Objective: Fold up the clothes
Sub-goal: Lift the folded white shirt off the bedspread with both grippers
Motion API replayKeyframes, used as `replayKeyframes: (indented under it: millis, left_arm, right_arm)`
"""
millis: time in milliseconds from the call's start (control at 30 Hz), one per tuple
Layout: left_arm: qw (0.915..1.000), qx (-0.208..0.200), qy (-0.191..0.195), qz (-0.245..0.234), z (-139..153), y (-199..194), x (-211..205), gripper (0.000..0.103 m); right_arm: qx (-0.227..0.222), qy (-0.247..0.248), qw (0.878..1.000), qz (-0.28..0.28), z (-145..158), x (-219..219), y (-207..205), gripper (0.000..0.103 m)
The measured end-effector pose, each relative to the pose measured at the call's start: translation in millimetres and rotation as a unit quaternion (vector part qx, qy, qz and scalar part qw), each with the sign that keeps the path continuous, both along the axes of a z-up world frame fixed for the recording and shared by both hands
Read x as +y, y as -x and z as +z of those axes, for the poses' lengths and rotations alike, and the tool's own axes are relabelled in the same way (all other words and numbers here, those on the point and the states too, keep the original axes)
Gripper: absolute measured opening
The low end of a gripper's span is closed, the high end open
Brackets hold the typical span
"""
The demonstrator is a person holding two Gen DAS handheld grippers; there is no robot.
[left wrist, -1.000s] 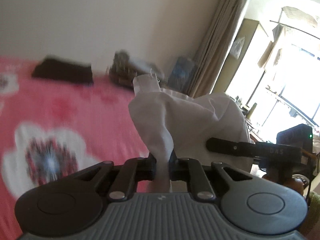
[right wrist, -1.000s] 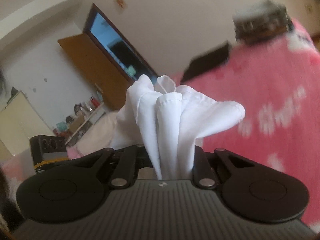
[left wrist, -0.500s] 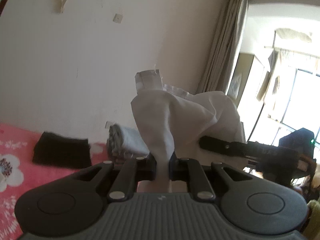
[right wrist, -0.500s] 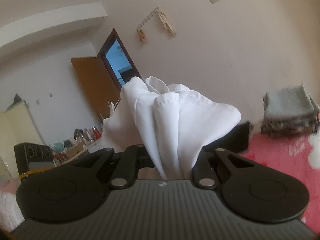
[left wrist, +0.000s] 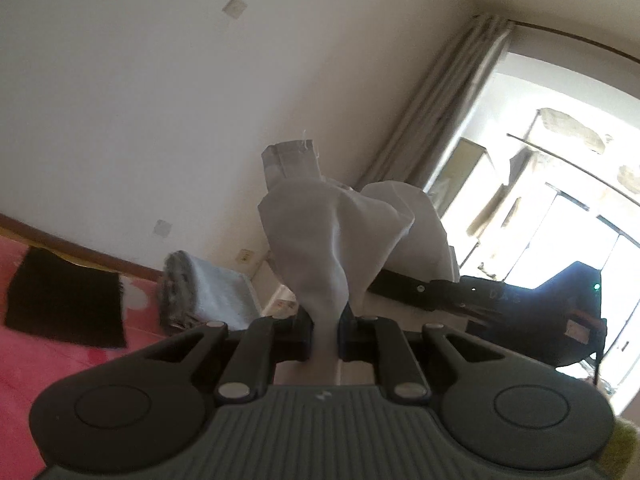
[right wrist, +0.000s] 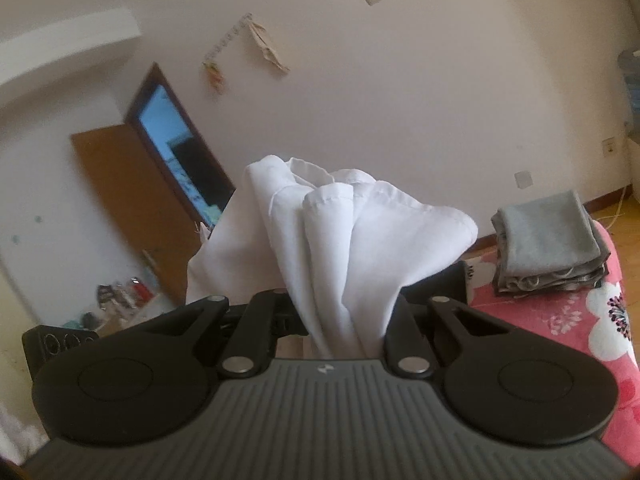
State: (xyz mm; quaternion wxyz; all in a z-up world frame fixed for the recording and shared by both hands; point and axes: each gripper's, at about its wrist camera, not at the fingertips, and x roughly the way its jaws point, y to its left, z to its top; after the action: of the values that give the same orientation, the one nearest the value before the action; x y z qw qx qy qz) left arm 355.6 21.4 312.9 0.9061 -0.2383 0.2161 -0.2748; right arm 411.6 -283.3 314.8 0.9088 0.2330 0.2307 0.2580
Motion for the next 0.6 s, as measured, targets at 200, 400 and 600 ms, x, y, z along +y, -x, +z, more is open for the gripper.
replayKeyframes:
  millis: [200,400,600]
  left_arm:
    - [0.9958,0.038,-0.007,0.083,-14,-67,29,0.012]
    - [0.9758,0.047,-0.051,0.208,-30,-125,34,0.012]
    - [0.9448,0.091,0.007,0.315,-76,-200,43,0.012]
  right_arm:
    - [0.036,-0.006,0.998,0.044,-22,39,-106,0.012]
    - [0.03,-0.048,0.985,0.162,-61,62,-240,0.012]
    - [0.028,-0.004,0.957,0.289,-80,101,-381,0.012]
